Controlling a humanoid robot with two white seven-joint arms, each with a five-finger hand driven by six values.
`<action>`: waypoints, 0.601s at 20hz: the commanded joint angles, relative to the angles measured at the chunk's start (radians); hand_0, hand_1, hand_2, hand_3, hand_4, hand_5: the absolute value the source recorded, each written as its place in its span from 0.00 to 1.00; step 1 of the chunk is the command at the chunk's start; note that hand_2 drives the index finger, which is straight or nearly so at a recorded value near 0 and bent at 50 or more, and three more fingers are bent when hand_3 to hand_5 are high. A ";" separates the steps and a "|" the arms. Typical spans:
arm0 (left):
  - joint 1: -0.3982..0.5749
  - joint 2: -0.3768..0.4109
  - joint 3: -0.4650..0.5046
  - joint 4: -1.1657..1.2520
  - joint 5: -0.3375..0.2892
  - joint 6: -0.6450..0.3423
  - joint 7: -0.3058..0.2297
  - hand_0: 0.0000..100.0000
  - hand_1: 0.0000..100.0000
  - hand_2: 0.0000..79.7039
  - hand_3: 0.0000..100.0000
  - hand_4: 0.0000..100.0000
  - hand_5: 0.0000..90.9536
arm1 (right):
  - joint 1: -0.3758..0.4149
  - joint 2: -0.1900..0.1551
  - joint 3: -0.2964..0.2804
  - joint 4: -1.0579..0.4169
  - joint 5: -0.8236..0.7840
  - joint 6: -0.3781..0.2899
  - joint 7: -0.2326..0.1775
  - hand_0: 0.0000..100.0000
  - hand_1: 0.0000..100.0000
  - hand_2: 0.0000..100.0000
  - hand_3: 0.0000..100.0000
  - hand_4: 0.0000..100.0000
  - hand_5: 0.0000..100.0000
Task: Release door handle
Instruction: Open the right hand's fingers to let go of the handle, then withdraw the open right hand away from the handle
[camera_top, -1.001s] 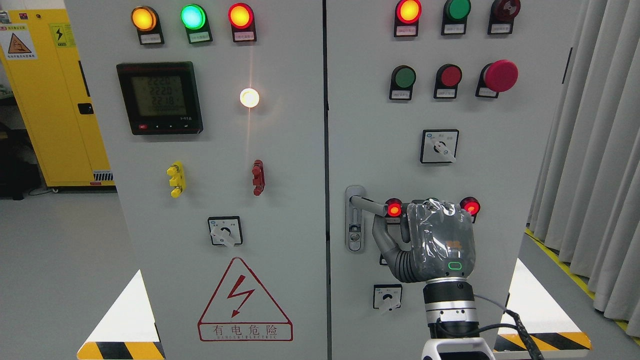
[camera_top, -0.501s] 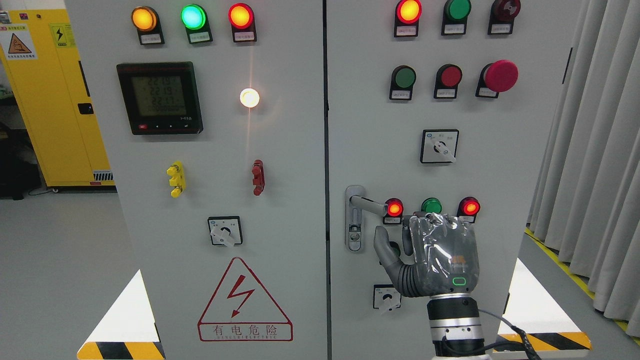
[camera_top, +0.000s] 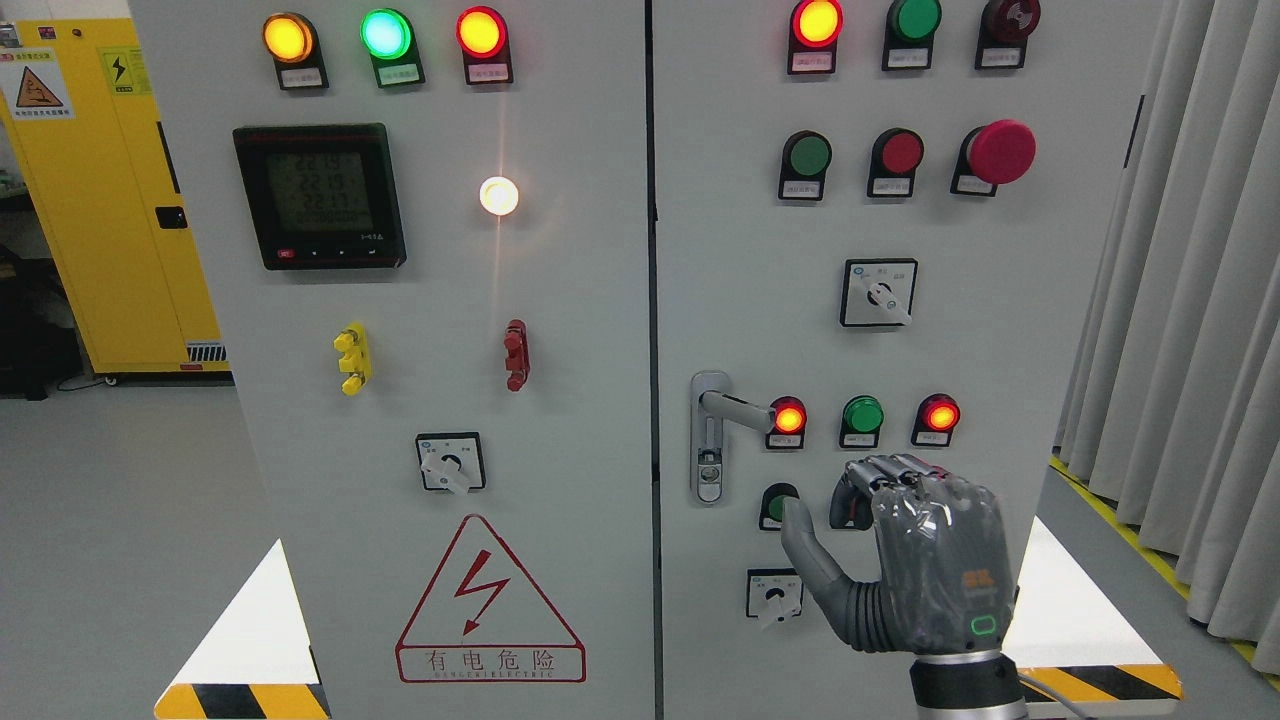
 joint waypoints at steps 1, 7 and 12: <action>0.000 -0.001 0.000 -0.015 0.000 0.000 0.000 0.12 0.56 0.00 0.00 0.00 0.00 | 0.027 -0.004 -0.108 -0.046 -0.178 -0.050 -0.002 0.52 0.27 0.08 0.13 0.17 0.11; 0.000 -0.001 0.000 -0.015 0.000 0.000 0.000 0.12 0.56 0.00 0.00 0.00 0.00 | 0.022 -0.004 -0.108 -0.017 -0.239 -0.102 -0.004 0.52 0.18 0.00 0.00 0.00 0.00; 0.000 -0.001 0.000 -0.015 0.000 0.000 0.000 0.12 0.56 0.00 0.00 0.00 0.00 | 0.025 0.002 -0.097 0.003 -0.255 -0.119 -0.019 0.52 0.13 0.00 0.00 0.00 0.00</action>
